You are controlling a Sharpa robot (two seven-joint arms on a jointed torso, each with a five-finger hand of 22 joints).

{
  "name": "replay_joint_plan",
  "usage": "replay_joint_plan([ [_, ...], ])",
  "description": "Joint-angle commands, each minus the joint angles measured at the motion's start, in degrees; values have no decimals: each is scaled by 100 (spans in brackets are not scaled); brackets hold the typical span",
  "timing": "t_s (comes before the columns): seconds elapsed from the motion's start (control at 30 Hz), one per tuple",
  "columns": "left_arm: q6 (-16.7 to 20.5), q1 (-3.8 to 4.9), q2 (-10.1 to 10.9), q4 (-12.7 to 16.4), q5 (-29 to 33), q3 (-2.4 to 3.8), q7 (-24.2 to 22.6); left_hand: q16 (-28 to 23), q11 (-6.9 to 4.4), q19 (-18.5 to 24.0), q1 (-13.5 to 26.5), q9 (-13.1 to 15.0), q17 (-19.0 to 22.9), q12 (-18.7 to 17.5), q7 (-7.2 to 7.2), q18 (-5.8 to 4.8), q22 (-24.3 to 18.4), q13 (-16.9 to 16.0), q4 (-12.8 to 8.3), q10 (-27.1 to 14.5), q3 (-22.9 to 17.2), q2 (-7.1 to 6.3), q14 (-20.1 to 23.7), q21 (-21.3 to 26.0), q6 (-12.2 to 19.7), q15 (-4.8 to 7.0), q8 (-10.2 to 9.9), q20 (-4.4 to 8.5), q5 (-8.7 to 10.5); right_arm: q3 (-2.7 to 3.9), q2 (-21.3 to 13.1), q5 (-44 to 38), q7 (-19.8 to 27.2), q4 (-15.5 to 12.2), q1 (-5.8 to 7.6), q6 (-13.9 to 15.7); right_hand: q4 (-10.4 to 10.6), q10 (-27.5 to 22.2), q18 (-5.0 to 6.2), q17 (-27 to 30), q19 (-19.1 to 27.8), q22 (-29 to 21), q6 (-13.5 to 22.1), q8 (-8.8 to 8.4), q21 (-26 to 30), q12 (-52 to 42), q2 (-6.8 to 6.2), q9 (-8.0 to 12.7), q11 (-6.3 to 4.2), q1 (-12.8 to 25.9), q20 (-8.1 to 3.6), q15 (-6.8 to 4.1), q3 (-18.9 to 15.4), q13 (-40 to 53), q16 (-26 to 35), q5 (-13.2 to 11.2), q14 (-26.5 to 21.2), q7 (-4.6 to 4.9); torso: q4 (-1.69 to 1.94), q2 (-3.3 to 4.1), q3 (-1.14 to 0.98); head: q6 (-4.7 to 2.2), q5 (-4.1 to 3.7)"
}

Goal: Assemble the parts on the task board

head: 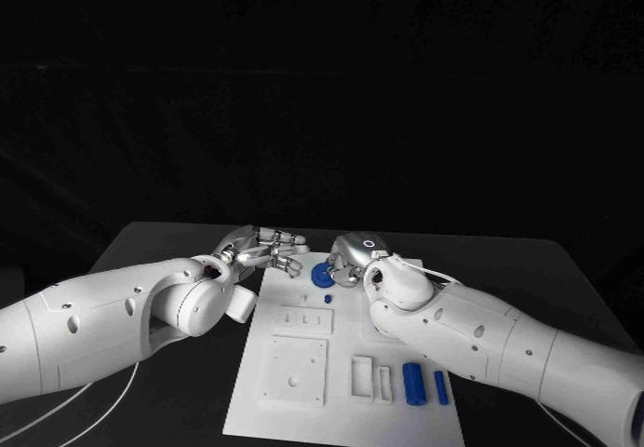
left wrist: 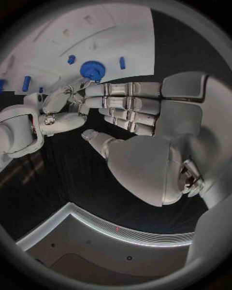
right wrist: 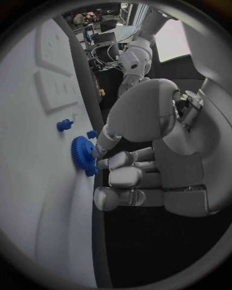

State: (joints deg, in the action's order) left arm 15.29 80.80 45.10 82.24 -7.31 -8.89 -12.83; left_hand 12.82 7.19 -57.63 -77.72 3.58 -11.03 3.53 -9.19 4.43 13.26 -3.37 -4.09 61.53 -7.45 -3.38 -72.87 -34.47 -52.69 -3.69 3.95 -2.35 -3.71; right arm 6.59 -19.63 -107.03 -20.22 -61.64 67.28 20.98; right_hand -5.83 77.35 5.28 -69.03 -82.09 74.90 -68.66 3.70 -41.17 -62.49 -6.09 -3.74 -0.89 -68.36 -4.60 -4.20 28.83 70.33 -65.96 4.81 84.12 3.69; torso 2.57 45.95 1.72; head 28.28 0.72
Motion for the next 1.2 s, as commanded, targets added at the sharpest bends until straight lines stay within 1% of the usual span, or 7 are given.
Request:
replay_joint_plan([
  [0.03, -80, 4, -12, 17, -10, 3, -24, -4, -9, 28, 19, -1, 7, -5, 13, 92, -8, -7, 35, -27, -7, 15, 4, 4, 25, 28, -15, -2, -19, -2, 33, -21, -43, 46, -2, 73, 34, -2, -124, -4, 8, 510, -98, -6, -4, 25, -26, -16, -43, -140, -57, -47, -158, 10, 20, -140, -11, -31, -2, 2, 0, 4, -4],
  [0.53, -84, 5, -9, 22, -10, 3, -20, -4, -9, 28, 19, -1, 7, -5, 13, 92, -8, -7, 35, -27, -7, 15, 4, 4, 25, 28, -15, -2, -19, -7, 87, -42, -179, 135, -3, 474, 270, 44, -225, -34, -1, 507, -540, 11, 4, 108, -172, -368, -163, -377, -194, -155, -635, 0, 54, -204, -8, -226, 3, 1, -1, 14, -20],
  [0.57, -83, 5, -8, 22, -10, 3, -19, -4, -9, 28, 19, -1, 7, -5, 13, 92, -8, -7, 35, -27, -7, 15, 4, 4, 25, 28, -15, -2, -19, -7, 88, -42, -199, 133, -3, 509, 356, 59, -255, -45, -10, 507, -545, 0, 9, 111, -202, -555, -182, -439, -229, -176, -650, 24, 70, -204, -7, -246, 5, 0, -2, 14, -19],
  [0.77, -79, 5, -7, 20, -10, 3, -20, -4, -9, 28, 19, -1, 7, -5, 13, 92, -8, -7, 35, -27, -7, 15, 4, 4, 25, 28, -15, -2, -19, -11, 97, -78, -309, 157, -3, 514, 311, 70, -260, -55, -11, 510, -708, 40, 12, 101, -269, -787, -218, -488, -233, -189, -683, 54, 76, -203, 0, -316, 5, -4, 3, 20, -21],
  [0.87, -81, 5, -10, 19, -10, 3, -21, -5, -9, 28, 19, -1, 7, -5, 14, 92, -9, -7, 35, -27, -7, 16, 4, 4, 25, 28, -15, -2, -19, -14, 100, -95, -341, 184, -3, 459, 281, 81, -284, -68, -12, 510, -724, 0, 17, 126, -303, -1287, -245, -509, -260, -211, -709, 72, 91, -197, 7, -349, 4, -2, 2, 19, -23],
  [0.97, -80, 5, -12, 16, -10, 3, -21, -6, -12, 26, 15, -1, 8, -5, 19, 90, -17, -7, 37, -29, -7, 17, 4, 1, 24, 29, -16, 0, -16, -17, 95, -68, -335, 196, -3, 391, 276, 78, -283, -72, -7, 509, -706, 1, 26, 151, -281, -1436, -245, -529, -257, -208, -675, 67, 98, -203, 8, -350, 2, -2, 1, 16, -24],
  [1.2, -82, 4, -17, 5, -10, 3, -20, -6, -12, 26, 15, -1, 8, -5, 19, 90, -17, -7, 37, -29, -7, 17, 4, 1, 24, 29, -16, 0, -16, -25, 72, 83, -200, 187, -3, 202, 270, 48, -269, -59, 9, 502, -569, -8, 73, 290, -121, -1415, -222, -535, -233, -186, -539, -27, 124, -204, 5, -306, -1, 0, 1, 19, -31],
])
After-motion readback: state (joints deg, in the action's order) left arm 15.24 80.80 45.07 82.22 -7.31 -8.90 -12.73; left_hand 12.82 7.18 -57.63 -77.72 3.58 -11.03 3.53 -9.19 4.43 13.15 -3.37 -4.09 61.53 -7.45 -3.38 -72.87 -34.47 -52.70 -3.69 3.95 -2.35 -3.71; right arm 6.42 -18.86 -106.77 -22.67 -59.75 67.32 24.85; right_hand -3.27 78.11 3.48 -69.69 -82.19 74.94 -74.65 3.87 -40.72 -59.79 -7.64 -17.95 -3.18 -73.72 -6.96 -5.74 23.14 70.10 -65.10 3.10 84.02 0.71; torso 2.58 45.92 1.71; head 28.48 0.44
